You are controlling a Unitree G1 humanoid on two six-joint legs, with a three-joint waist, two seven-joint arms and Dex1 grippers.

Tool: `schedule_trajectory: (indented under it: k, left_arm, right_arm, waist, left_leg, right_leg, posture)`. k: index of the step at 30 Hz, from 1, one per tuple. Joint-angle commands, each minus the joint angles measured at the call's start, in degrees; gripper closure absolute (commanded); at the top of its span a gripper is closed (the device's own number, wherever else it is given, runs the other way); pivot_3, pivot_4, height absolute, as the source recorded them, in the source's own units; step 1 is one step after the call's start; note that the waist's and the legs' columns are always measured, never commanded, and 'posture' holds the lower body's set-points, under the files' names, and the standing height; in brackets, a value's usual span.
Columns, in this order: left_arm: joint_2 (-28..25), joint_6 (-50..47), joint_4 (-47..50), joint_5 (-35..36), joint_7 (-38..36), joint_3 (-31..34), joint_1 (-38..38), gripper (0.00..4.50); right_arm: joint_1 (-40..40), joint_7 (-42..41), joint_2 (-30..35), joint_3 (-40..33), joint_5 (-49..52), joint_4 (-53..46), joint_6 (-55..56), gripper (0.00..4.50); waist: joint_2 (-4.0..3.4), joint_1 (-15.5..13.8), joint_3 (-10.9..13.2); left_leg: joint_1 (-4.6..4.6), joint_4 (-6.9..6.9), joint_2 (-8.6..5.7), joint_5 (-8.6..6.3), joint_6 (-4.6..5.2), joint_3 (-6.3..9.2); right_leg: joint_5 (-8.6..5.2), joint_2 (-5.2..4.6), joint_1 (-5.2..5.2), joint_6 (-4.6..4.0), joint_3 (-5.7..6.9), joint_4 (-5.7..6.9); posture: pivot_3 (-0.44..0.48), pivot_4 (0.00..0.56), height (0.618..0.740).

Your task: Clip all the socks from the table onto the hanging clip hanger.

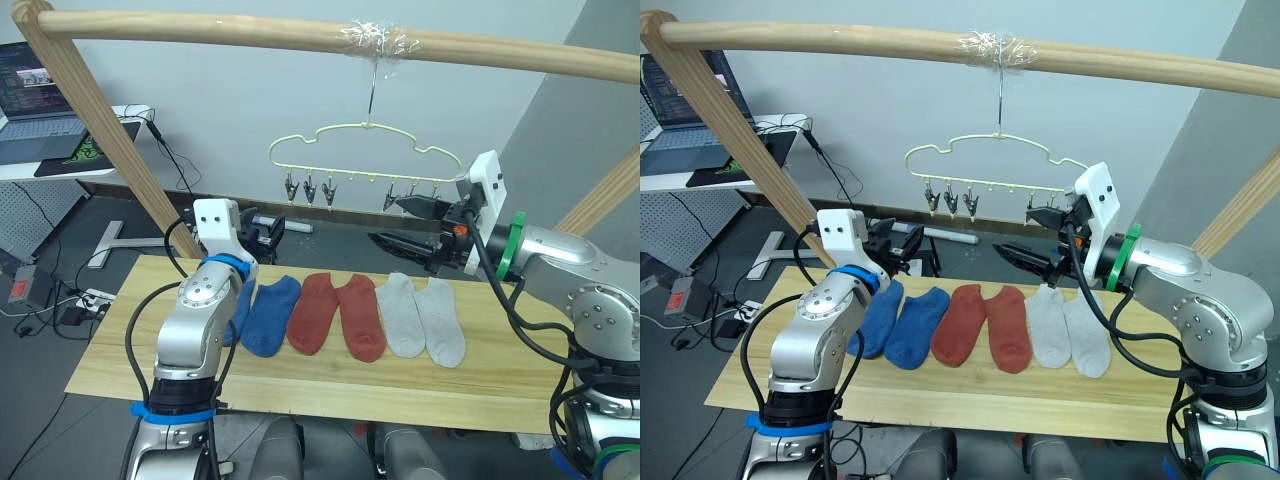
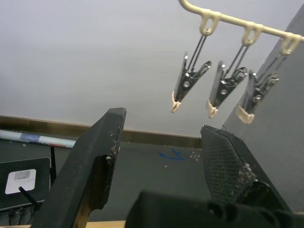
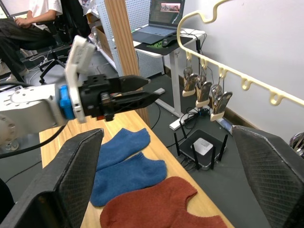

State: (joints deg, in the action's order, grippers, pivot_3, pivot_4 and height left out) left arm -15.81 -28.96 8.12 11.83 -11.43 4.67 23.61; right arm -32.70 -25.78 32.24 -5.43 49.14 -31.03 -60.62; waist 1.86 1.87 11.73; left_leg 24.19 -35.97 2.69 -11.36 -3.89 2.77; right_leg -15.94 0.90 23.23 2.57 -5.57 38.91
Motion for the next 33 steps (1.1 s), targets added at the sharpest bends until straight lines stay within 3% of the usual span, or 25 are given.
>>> schedule_trajectory:
  k: [1,14,33]
  left_arm:
    - [0.3,2.7,-1.9,-0.9,-0.5,-0.4,2.8,1.65]
    - [1.5,8.1,-13.1,-2.8,-1.3,-1.7,10.5,1.65]
    - [3.0,12.7,-17.3,-4.5,0.4,-1.1,15.5,1.65]
  right_arm:
    - [-0.2,1.5,-0.3,-1.0,2.0,-3.0,-0.5,0.0]
    - [0.7,7.4,-1.9,-1.2,2.4,-4.5,-1.4,0.0]
    - [-2.3,10.4,-3.7,-2.8,5.0,-4.0,-0.7,0.0]
  waist:
    - [0.0,0.0,0.1]
    - [-0.02,0.4,1.2]
    - [-0.02,1.2,1.6]
  left_leg:
    - [0.01,0.0,0.0,0.0,0.0,0.0]
    - [0.15,0.01,0.0,0.0,0.0,0.03]
    - [0.46,0.01,0.0,0.0,0.0,0.1]
  right_leg:
    - [0.0,0.0,0.0,0.0,0.01,-0.01]
    - [0.0,0.0,0.1,0.01,0.03,-0.03]
    - [-0.03,-0.01,0.35,0.07,0.09,-0.05]
  posture:
    - [-0.021,0.212,0.74]
    - [-0.052,0.235,0.74]
    - [-0.061,0.237,0.74]
